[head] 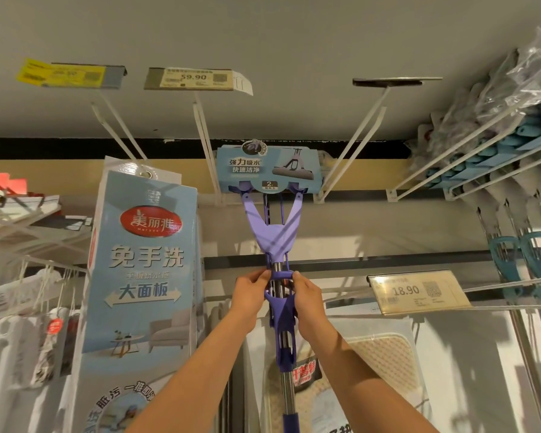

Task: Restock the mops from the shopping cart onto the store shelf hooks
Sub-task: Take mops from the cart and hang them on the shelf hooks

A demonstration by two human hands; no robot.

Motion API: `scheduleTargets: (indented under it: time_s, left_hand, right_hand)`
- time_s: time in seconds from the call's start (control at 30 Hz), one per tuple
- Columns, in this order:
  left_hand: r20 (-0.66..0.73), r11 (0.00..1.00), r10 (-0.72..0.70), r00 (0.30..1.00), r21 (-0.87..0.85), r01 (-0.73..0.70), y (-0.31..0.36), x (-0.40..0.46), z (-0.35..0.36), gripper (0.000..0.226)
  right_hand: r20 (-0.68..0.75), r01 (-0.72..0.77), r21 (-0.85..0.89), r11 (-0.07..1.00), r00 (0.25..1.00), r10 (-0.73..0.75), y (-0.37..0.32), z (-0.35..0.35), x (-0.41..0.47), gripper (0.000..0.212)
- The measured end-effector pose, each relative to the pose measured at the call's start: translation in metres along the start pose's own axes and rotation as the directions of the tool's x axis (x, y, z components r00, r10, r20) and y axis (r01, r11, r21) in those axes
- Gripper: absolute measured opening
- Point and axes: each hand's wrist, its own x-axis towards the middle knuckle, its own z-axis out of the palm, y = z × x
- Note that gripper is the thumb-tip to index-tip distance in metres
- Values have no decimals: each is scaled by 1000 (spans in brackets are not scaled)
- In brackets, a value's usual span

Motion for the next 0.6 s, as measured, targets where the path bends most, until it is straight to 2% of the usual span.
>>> scheduleTargets:
  time_s: [0.13,0.3,0.6]
  left_hand:
    - [-8,996,-26,1000,90,26,0,-2,-3,22]
    - [-8,992,-66,998,110,67,-1,-6,-5,24]
    - [27,997,-49,998,59,48,-3,4,-3,22]
  right_hand:
    - [6,-60,-36,998,998,60,-2,3,4,29]
    - [-16,-87,-75,993,996,86,-2,1,6,21]
    - [-78,18,-89,996,997,-25,1,3,11,24]
